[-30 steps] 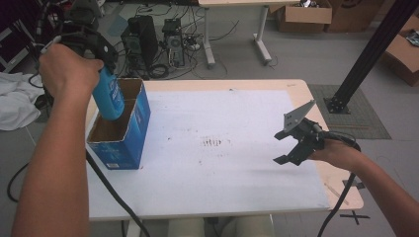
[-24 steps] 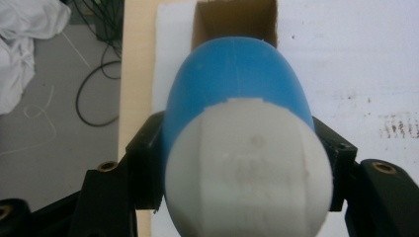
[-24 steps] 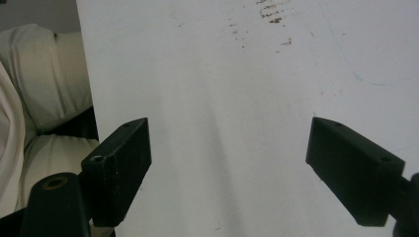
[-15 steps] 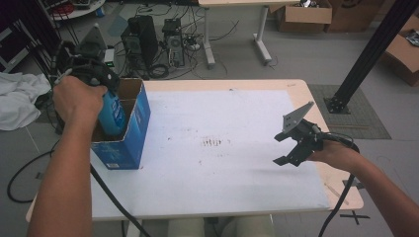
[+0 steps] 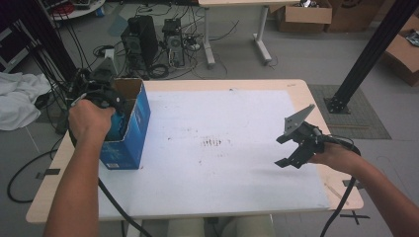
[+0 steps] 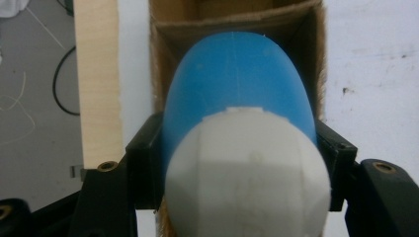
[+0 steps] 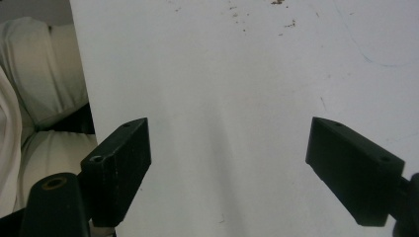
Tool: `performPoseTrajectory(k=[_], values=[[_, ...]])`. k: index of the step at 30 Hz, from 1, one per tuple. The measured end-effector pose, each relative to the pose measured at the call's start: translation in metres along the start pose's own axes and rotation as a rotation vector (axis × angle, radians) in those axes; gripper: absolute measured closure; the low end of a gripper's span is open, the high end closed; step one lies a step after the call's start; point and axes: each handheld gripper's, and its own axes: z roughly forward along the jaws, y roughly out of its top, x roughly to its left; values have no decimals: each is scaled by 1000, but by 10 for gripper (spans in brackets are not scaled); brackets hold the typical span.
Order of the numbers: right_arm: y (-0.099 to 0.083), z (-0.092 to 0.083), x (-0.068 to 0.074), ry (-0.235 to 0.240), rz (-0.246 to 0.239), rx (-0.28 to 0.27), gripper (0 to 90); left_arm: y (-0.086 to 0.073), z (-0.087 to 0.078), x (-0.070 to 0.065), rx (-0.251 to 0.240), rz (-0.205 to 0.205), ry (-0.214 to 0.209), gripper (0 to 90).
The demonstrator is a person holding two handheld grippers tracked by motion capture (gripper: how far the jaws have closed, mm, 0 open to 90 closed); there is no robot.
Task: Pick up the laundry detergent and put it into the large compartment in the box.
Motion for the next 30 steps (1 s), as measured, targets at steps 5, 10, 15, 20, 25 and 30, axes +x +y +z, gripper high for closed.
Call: performPoseTrajectory(k=[5,10,15,20,25,30], values=[[-2,1,0,2,6,-2,175,-5,21,-2,26,6,-8,382],[-4,1,0,4,8,10,175,-7,34,-3,49,17,-18,382],[-5,1,-1,2,13,10,175,-9,42,-2,49,22,-21,381],[-4,1,-1,1,15,8,175,-10,42,1,55,25,-31,381],[-3,1,1,2,10,12,175,-10,42,2,56,19,-37,378],[-2,1,1,0,11,15,176,-11,44,6,52,4,-54,376]])
